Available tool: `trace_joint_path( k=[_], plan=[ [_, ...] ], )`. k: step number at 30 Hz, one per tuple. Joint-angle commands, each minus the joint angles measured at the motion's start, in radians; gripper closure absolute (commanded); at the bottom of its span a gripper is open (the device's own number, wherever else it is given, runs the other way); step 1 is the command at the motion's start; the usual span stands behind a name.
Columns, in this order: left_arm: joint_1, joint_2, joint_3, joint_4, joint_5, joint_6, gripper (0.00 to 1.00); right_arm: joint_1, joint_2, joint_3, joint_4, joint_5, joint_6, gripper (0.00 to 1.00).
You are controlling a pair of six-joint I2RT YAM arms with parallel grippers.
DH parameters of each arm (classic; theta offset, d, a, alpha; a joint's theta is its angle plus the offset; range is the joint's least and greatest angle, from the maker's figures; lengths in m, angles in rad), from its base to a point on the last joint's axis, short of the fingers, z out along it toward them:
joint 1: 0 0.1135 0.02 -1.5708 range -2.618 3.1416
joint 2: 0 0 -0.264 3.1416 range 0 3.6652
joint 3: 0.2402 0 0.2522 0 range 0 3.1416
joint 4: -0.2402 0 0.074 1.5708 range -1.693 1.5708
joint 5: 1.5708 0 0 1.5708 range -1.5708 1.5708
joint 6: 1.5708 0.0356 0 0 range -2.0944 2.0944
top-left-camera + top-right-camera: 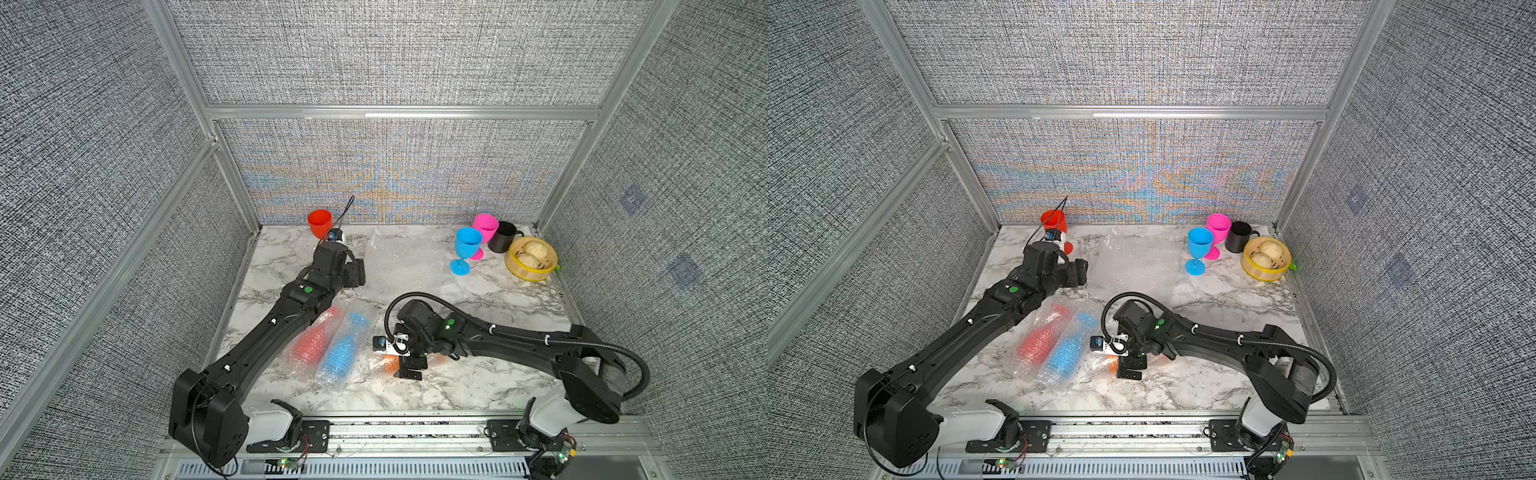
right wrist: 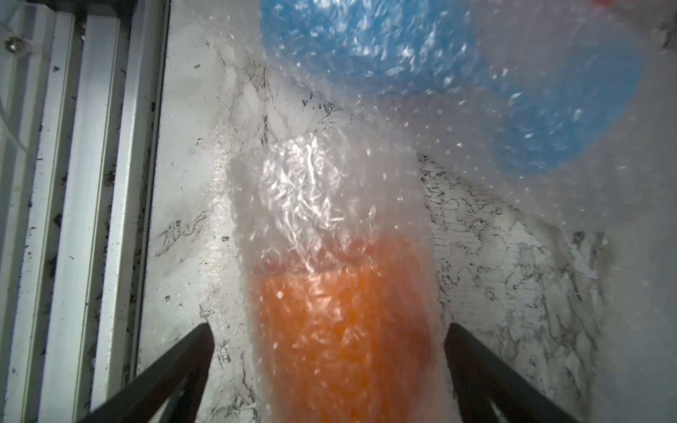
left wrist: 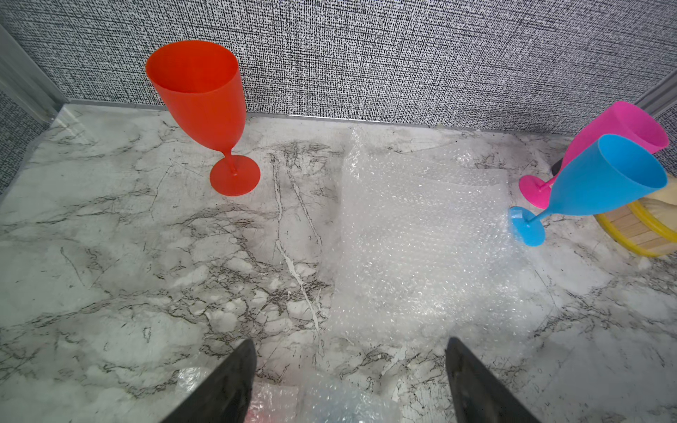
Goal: Unpack wine glasses from bubble wrap
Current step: Pick up the bubble wrap from the center of the board.
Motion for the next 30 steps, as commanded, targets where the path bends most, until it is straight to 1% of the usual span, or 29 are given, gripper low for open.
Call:
trace_joint_path(
  k=[1, 6, 7, 9, 12, 15, 17, 20, 21, 22, 23, 24, 25, 27, 28, 29, 30],
  plan=[
    [0.001, -0.002, 0.002, 0.02, 0.006, 0.0, 0.2, 0.029, 0.056, 0.024, -0.043, 0.085, -0.037, 0.01],
    [0.002, -0.006, 0.003, 0.021, 0.009, -0.002, 0.2, 0.052, 0.136, 0.041, 0.008, 0.235, -0.049, 0.02],
    [0.002, -0.006, 0.003, 0.02, 0.007, 0.0, 0.2, 0.052, 0.137, 0.041, 0.017, 0.249, -0.048, 0.04],
    [0.002, -0.009, 0.002, 0.02, 0.006, 0.0, 0.2, 0.052, 0.118, 0.031, 0.037, 0.26, -0.053, 0.07],
    [0.002, -0.008, 0.003, 0.02, 0.004, 0.001, 0.2, 0.051, 0.045, 0.018, 0.043, 0.24, -0.057, 0.12],
    [0.002, -0.01, 0.003, 0.02, 0.005, 0.001, 0.2, 0.022, -0.05, 0.007, 0.049, 0.204, -0.012, 0.13],
    [0.002, -0.011, 0.004, 0.022, 0.006, -0.003, 0.2, -0.022, -0.091, 0.017, 0.057, 0.177, 0.079, 0.13],
    [0.004, -0.009, 0.006, 0.019, 0.01, -0.008, 0.2, -0.122, -0.079, 0.097, 0.026, 0.128, 0.324, 0.14],
    [0.004, -0.009, 0.008, 0.016, 0.014, -0.011, 0.19, -0.153, -0.056, 0.141, -0.003, 0.142, 0.413, 0.15],
    [0.005, -0.006, 0.009, 0.014, 0.021, -0.011, 0.19, -0.181, -0.033, 0.197, -0.044, 0.199, 0.528, 0.15],
    [0.005, -0.006, 0.011, 0.012, 0.029, -0.012, 0.18, -0.207, -0.012, 0.234, -0.08, 0.192, 0.584, 0.15],
    [0.006, -0.006, 0.011, 0.012, 0.037, -0.013, 0.18, -0.23, 0.004, 0.251, -0.088, 0.156, 0.62, 0.15],
    [0.005, -0.005, 0.011, 0.013, 0.045, -0.015, 0.18, -0.239, 0.01, 0.249, -0.064, 0.156, 0.645, 0.15],
    [0.005, -0.005, 0.014, 0.004, 0.046, -0.021, 0.17, -0.243, 0.017, 0.247, -0.006, 0.222, 0.688, 0.16],
    [0.005, -0.004, 0.017, 0.002, 0.047, -0.021, 0.18, -0.258, 0.025, 0.258, 0.012, 0.225, 0.725, 0.16],
    [0.006, -0.006, 0.017, 0.002, 0.047, -0.022, 0.18, -0.275, 0.038, 0.273, 0.022, 0.22, 0.769, 0.2],
    [0.006, -0.008, 0.016, 0.004, 0.047, -0.026, 0.18, -0.298, 0.056, 0.291, 0.024, 0.24, 0.838, 0.24]
  ],
)
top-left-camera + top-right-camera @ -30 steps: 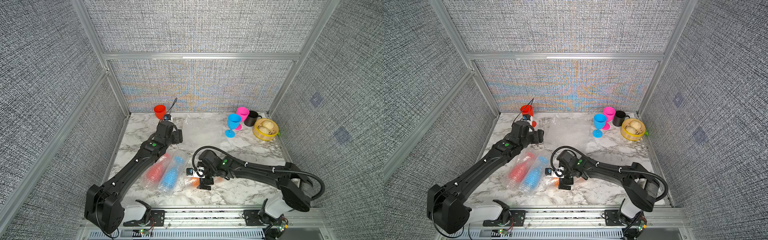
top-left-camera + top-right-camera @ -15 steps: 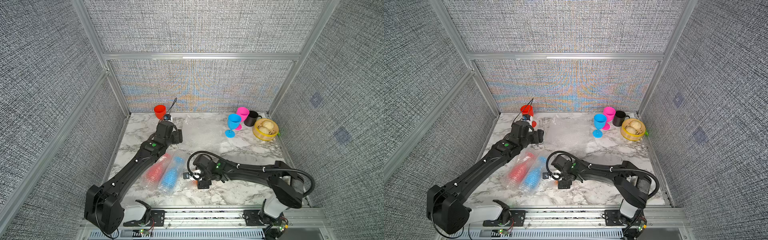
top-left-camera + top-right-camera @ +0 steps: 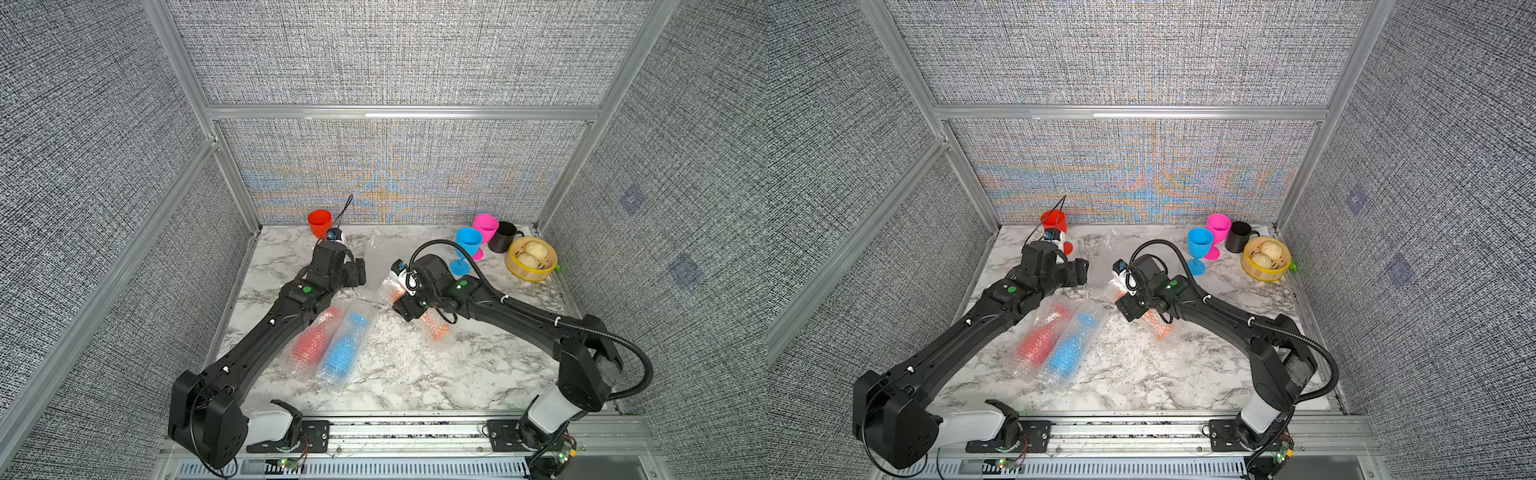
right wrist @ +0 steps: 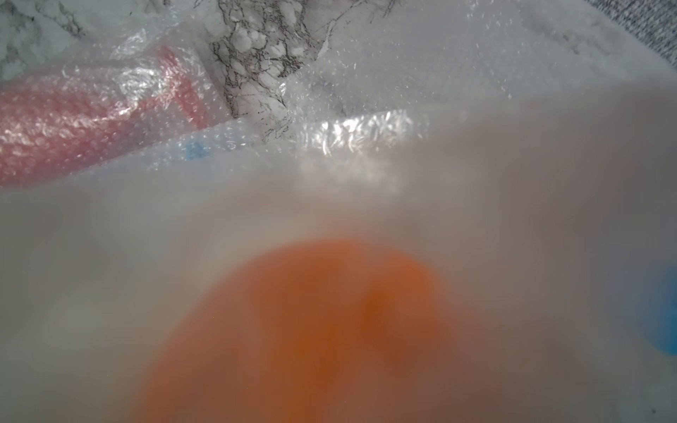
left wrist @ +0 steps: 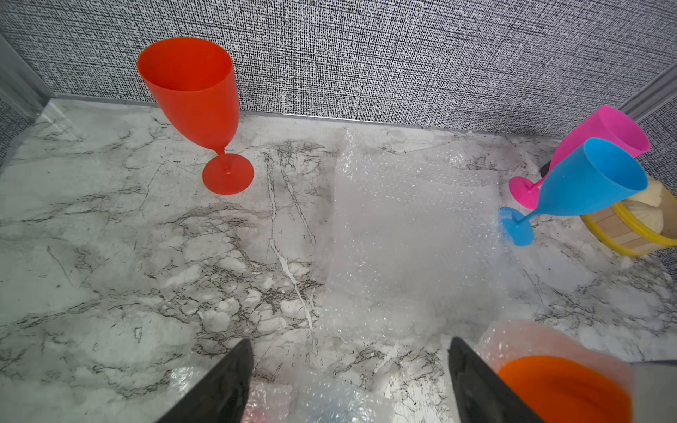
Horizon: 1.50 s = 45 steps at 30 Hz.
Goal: Unpack wine glasses from bubble wrap
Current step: Pick up the bubble wrap from the center of the board, then place the bubble wrap at the center of the board.
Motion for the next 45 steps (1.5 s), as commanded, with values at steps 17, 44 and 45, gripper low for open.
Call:
trace_joint_path(
  k=[17, 44, 45],
  plan=[
    [0.011, 0.046, 0.041, -0.013, 0.103, -0.048, 0.2, -0.247, 0.51, 0.632, -0.399, 0.131, 0.559, 0.14],
    [0.023, 0.169, 0.067, 0.014, 0.319, -0.018, 0.18, -0.336, 0.273, 0.381, -0.181, -0.206, 0.424, 0.1],
    [0.023, 0.184, 0.074, 0.013, 0.339, -0.024, 0.18, -0.335, 0.273, 0.379, -0.198, -0.184, 0.424, 0.15]
  ],
)
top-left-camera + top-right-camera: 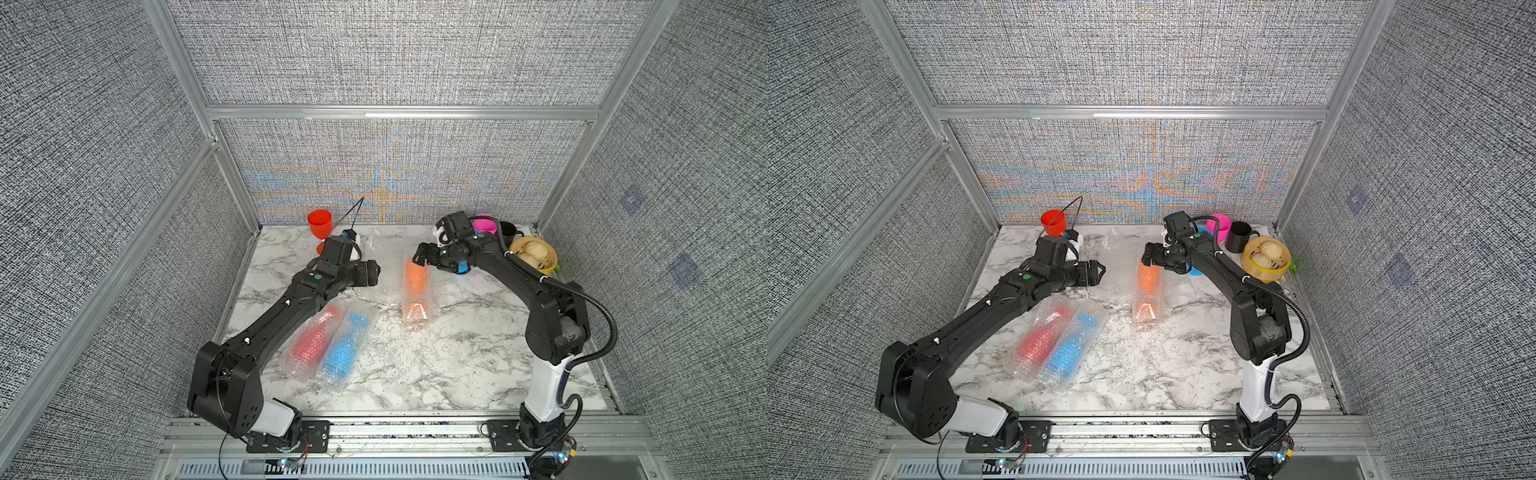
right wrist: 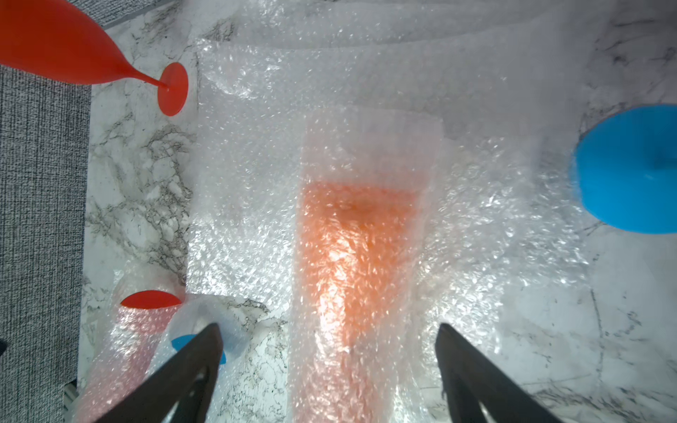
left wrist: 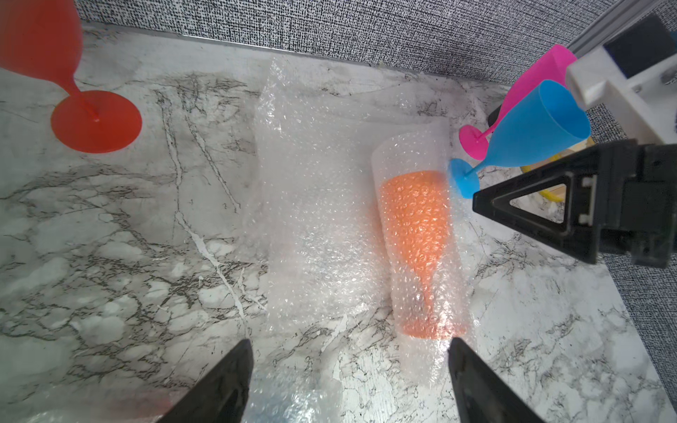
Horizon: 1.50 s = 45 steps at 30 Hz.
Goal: Unpack wine glasses from bubble wrap
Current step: Place the bubble wrap at the center of the board, then unwrap the bubble wrap.
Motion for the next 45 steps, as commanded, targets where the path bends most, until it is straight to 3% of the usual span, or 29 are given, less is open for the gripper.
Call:
trace_joint_path(
  k=[1, 4, 6, 8, 9, 18, 23, 26, 30, 34, 39, 43, 45],
  plan=[
    [0.001, 0.031, 0.02, 0.013, 0.075, -0.005, 0.19, -0.001, -0.008, -0.005, -0.031, 0.037, -0.01, 0.2],
    [-0.01, 0.066, 0.048, 0.01, 0.115, -0.025, 0.21, 0.001, -0.019, -0.034, -0.049, 0.122, -0.028, 0.48],
    [-0.022, 0.084, 0.072, -0.004, 0.119, -0.028, 0.22, -0.003, -0.011, -0.048, -0.053, 0.156, -0.031, 0.76],
    [-0.025, 0.096, 0.09, -0.015, 0.126, -0.034, 0.22, -0.002, 0.014, -0.035, -0.067, 0.17, -0.035, 0.91],
    [-0.026, 0.102, 0.096, -0.019, 0.129, -0.039, 0.22, -0.001, 0.034, -0.025, -0.076, 0.174, -0.036, 0.94],
    [-0.025, 0.135, 0.112, -0.039, 0.103, -0.054, 0.22, 0.018, 0.174, 0.094, -0.116, 0.147, -0.053, 0.97],
    [-0.022, 0.166, 0.146, -0.062, 0.083, -0.078, 0.22, 0.075, 0.144, 0.097, 0.0, -0.052, -0.041, 0.95],
    [-0.016, 0.176, 0.152, -0.057, 0.085, -0.1, 0.22, 0.068, 0.055, -0.026, 0.175, -0.158, 0.016, 0.89],
    [-0.015, 0.235, 0.193, -0.062, 0.158, -0.112, 0.22, 0.024, -0.036, -0.144, 0.238, -0.098, 0.036, 0.89],
    [-0.017, 0.333, 0.245, -0.058, 0.257, -0.142, 0.24, 0.004, 0.042, -0.098, 0.129, -0.061, 0.031, 0.92],
    [-0.034, 0.46, 0.304, -0.046, 0.333, -0.17, 0.27, 0.02, 0.17, -0.029, 0.096, -0.146, 0.038, 0.63],
    [-0.037, 0.5, 0.318, -0.036, 0.345, -0.187, 0.29, 0.029, 0.177, -0.041, 0.132, -0.159, 0.049, 0.6],
    [-0.037, 0.494, 0.31, -0.036, 0.333, -0.182, 0.29, 0.029, 0.171, -0.046, 0.137, -0.163, 0.049, 0.64]
  ],
)
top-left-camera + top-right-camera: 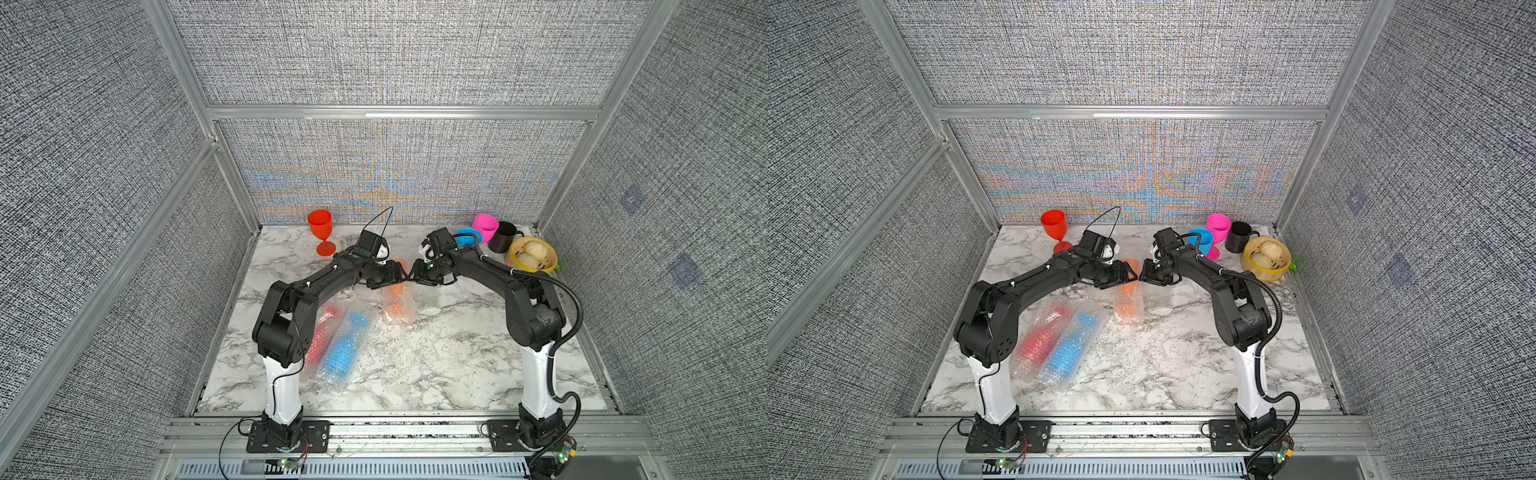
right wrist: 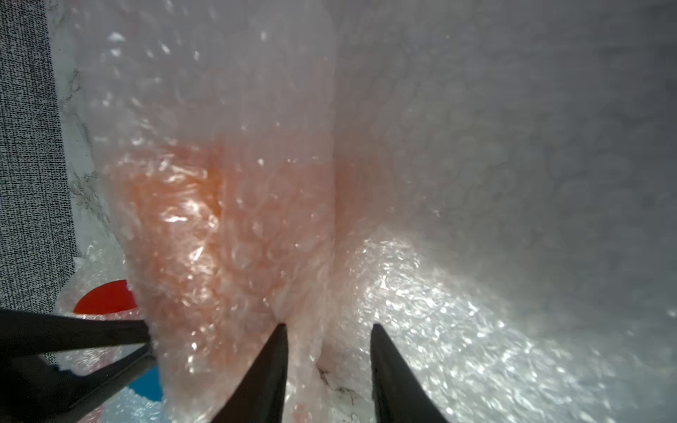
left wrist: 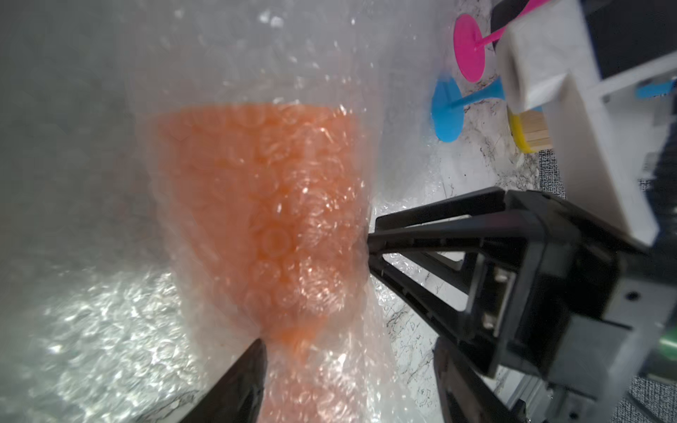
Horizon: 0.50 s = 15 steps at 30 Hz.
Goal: Unpack wine glasses from bubble wrap
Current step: Unwrap the bubble wrap.
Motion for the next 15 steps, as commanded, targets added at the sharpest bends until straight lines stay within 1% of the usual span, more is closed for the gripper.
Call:
trace_joint_path(
  k=[1, 6, 7, 12, 15],
  plan=[
    [0.002, -0.006, -0.002, 0.011, 0.016, -0.003, 0.29, 0.002, -0.006, -0.008, 0.014, -0.033, 0.012, 0.65],
    [0.002, -0.032, -0.019, -0.046, -0.045, 0.041, 0.31, 0.002, -0.033, -0.049, 0.046, -0.04, 0.017, 0.76],
    [0.001, -0.036, -0.02, -0.06, -0.059, 0.053, 0.32, 0.003, -0.037, -0.052, 0.047, -0.039, 0.016, 0.77],
    [-0.004, -0.023, -0.011, -0.137, -0.093, 0.105, 0.33, 0.004, -0.047, -0.053, 0.047, -0.042, 0.016, 0.78],
    [-0.015, -0.024, -0.018, -0.148, -0.101, 0.122, 0.33, 0.004, -0.045, -0.039, 0.037, -0.045, 0.011, 0.78]
  ],
)
